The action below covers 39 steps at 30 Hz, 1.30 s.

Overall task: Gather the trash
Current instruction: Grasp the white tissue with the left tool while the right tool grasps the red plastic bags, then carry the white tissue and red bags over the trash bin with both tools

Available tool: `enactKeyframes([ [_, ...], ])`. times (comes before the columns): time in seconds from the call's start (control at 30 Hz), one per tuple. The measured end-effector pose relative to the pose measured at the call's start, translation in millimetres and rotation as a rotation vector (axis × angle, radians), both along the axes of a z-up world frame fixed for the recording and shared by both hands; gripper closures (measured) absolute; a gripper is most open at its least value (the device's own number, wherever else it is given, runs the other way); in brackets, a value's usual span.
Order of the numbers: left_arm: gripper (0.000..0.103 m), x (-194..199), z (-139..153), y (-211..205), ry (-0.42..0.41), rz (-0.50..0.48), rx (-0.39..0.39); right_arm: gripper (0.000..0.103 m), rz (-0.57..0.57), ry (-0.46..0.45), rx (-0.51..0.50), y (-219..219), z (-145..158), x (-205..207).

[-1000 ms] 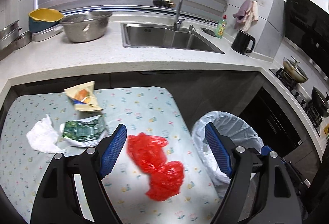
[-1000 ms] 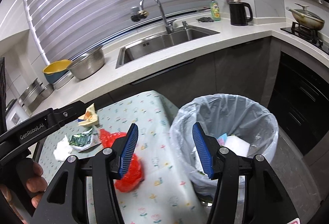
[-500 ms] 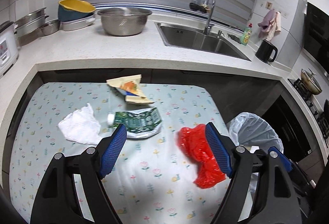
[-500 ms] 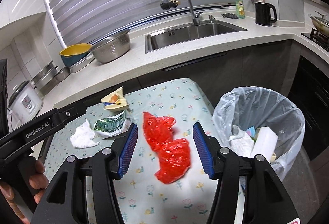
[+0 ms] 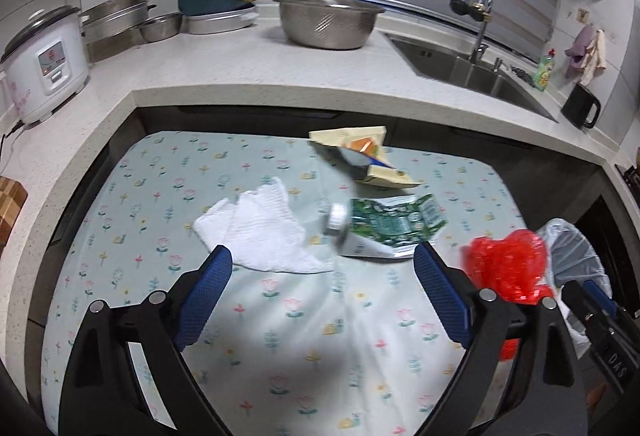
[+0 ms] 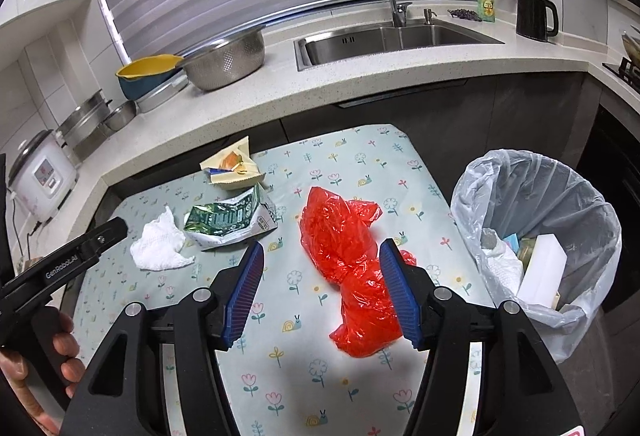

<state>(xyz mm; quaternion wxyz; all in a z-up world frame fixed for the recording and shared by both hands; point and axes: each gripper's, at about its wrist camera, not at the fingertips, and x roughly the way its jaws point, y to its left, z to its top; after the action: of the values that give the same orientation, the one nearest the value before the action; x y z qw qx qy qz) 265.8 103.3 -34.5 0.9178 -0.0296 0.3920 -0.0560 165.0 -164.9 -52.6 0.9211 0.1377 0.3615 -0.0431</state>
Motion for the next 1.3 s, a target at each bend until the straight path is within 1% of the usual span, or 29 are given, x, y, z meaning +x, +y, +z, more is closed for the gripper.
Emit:
enactKeyframes([
  [0.13, 0.013, 13, -18, 19, 0.028, 0.037, 0.013, 0.04, -0.014, 0.026, -0.014, -1, -17, 14],
  [0.4, 0.013, 49, -56, 52, 0.071, 0.098, 0.054, 0.04, -0.037, 0.075, -0.028, -1, -48, 45],
  [0.63, 0.012, 79, -91, 60, 0.126, 0.126, 0.086, 0.04, -0.026, 0.108, -0.047, 5, -70, 69],
  [0.77, 0.013, 88, -101, 61, 0.145, 0.136, 0.068, 0.04, -0.02, 0.122, -0.04, 7, -80, 75],
  [0.83, 0.02, 90, -104, 59, 0.146, 0.129, 0.07, 0.04, -0.017, 0.133, -0.033, 7, -84, 76],
  [0.9, 0.039, 92, -109, 56, 0.168, 0.108, 0.065, 0.042, -0.015, 0.138, -0.027, 9, -88, 76],
  [0.93, 0.04, 91, -109, 55, 0.166, 0.104, 0.067, 0.046, -0.011, 0.141, -0.025, 9, -88, 75],
  [0.97, 0.053, 89, -107, 54, 0.153, 0.098, 0.072, 0.048, -0.007, 0.143, -0.025, 11, -89, 74],
  [1.0, 0.068, 88, -107, 52, 0.153, 0.082, 0.075, 0.052, -0.001, 0.144, -0.025, 12, -89, 73],
  [1.03, 0.073, 87, -106, 50, 0.154, 0.072, 0.082, 0.055, 0.003, 0.142, -0.028, 14, -88, 72],
  [1.1, 0.092, 84, -102, 47, 0.152, 0.063, 0.09, 0.057, 0.008, 0.133, -0.031, 16, -84, 67],
  [1.2, 0.094, 77, -93, 48, 0.149, 0.056, 0.07, 0.063, 0.014, 0.114, -0.033, 19, -74, 59],
  [1.3, 0.094, 65, -77, 46, 0.121, 0.049, 0.06, 0.063, 0.02, 0.091, -0.025, 20, -62, 50],
])
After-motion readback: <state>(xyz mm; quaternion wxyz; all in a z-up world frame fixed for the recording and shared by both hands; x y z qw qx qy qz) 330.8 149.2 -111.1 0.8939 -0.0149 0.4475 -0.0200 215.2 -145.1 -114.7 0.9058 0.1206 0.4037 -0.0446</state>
